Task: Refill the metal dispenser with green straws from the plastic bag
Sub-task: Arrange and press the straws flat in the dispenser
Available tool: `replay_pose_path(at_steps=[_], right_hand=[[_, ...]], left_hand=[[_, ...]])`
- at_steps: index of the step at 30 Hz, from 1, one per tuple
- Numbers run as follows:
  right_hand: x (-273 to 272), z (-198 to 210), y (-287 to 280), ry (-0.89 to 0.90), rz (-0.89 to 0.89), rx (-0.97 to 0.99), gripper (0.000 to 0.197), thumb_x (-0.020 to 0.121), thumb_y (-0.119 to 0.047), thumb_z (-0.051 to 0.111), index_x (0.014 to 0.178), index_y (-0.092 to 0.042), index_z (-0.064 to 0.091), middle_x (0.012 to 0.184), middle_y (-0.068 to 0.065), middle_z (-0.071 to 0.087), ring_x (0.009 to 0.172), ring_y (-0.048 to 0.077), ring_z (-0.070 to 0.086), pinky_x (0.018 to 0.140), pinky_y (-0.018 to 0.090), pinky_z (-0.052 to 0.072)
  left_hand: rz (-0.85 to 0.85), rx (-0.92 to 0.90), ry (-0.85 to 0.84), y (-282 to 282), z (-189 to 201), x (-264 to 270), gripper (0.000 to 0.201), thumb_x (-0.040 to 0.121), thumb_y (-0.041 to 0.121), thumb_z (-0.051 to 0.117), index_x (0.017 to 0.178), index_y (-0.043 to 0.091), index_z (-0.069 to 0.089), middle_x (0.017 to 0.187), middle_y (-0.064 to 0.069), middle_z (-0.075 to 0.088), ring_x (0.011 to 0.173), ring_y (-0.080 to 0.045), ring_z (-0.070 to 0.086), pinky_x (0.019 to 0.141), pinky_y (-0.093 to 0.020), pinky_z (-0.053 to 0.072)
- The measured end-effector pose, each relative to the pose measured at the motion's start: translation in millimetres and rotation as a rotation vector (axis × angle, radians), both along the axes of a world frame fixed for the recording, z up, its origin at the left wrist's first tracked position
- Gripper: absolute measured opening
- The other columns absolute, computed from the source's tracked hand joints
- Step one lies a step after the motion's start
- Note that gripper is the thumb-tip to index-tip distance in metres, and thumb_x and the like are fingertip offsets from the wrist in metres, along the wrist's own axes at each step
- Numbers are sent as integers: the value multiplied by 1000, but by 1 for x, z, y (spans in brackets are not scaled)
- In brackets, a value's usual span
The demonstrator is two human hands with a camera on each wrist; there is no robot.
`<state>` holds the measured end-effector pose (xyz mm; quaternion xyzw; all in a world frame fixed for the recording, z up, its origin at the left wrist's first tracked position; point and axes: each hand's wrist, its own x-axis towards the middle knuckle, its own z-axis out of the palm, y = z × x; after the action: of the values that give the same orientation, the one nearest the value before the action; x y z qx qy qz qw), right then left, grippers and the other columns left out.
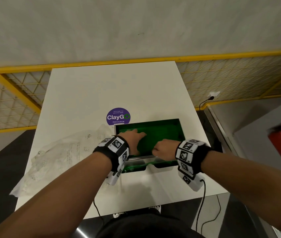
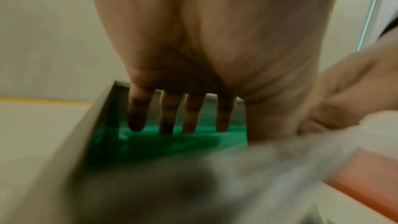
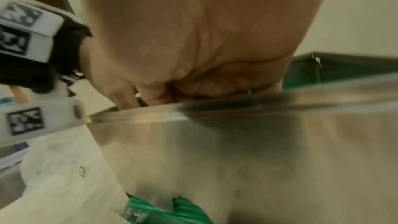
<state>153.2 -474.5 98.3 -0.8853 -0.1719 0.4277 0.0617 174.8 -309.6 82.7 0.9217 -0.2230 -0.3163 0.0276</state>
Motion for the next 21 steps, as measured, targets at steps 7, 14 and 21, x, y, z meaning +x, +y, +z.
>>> replay_pose_path(at_steps=[7,14,21], right_hand=[[12,-29,11,51,-110,-24,38,96,-30,38,105,-2,62,110,18,63,103,33,57,96,39,45],[16,-26,14,-81,-129,-56,33,93,-29,46,112,-8,62,108,13,64,103,31,57,90,34,42],[18,-34,27,-15,-73,-84,32,98,-26,39,106,-3,60,109,21,64,90,30,57,85,36,45]], left_hand=[[-19,66,-55,2,-4,-1,89,78,42,68,148,31,14,143,-9,34,131,-33,39,102,-50,38],[9,76,-78,4,-1,4,81,83,28,65,147,28,15,134,-12,41,122,-34,48,96,-50,42],[-1,58,-81,5,-3,4,78,89,18,55,149,36,9,133,-12,40,119,-37,49,91,-48,46]])
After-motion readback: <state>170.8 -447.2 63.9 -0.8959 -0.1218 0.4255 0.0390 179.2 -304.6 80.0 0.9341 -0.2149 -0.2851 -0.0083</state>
